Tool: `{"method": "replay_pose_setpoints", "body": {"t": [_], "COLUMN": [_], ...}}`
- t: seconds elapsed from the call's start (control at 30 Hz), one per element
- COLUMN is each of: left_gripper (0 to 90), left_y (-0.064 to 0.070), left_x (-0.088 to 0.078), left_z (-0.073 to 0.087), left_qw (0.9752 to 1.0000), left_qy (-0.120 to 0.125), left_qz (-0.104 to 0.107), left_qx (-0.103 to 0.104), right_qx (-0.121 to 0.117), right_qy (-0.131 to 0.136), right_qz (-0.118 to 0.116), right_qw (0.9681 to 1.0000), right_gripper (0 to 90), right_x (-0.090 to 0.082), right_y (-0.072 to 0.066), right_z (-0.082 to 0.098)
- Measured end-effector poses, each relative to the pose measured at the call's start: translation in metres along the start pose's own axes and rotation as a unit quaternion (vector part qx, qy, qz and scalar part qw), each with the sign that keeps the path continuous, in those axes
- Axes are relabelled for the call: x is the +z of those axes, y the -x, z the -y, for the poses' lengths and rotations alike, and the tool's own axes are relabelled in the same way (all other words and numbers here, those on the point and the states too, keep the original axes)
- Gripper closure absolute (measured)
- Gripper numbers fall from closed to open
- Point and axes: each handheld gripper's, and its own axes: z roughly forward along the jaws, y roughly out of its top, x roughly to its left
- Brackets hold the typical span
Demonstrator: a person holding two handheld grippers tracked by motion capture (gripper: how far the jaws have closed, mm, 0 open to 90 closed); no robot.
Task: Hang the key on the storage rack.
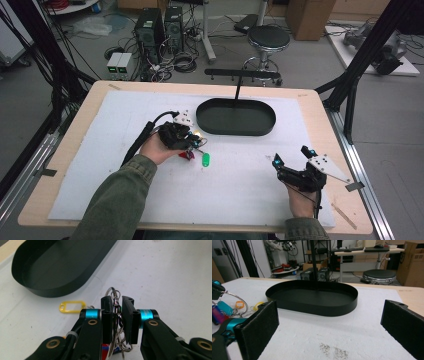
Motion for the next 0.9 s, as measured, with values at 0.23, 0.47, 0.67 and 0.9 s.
{"method": "replay_pose_setpoints", "body": {"t": [0.23,0.47,0.67,0.9], "left_gripper": [79.0,79.1,79.1,79.2], "left_y": [-0.005,-0.015,-0.016,-0.014], "left_x": [-0.013,-0.039,-0.051,-0.051], "left_z": [-0.012,-0.031,-0.041,-0.054], "left_qw": [0.9999,0.9994,0.9988,0.9986], "left_qy": [0.001,0.022,0.038,0.038], "left_qz": [-0.009,-0.027,-0.031,-0.031], "left_qx": [0.006,0.007,0.006,0.018], "right_qx": [0.003,0.005,0.009,0.009], "right_qy": [0.003,0.002,0.001,0.002], "right_qz": [-0.002,-0.003,-0.004,-0.007], "right_qw": [1.0000,1.0000,0.9999,0.9999], "right_gripper": [0.5,0.5,0.5,0.5], "right_x": [-0.001,0.000,-0.001,0.002], "right_y": [0.001,0.001,0.002,0.002], "right_z": [0.000,0.000,0.000,0.000]}}
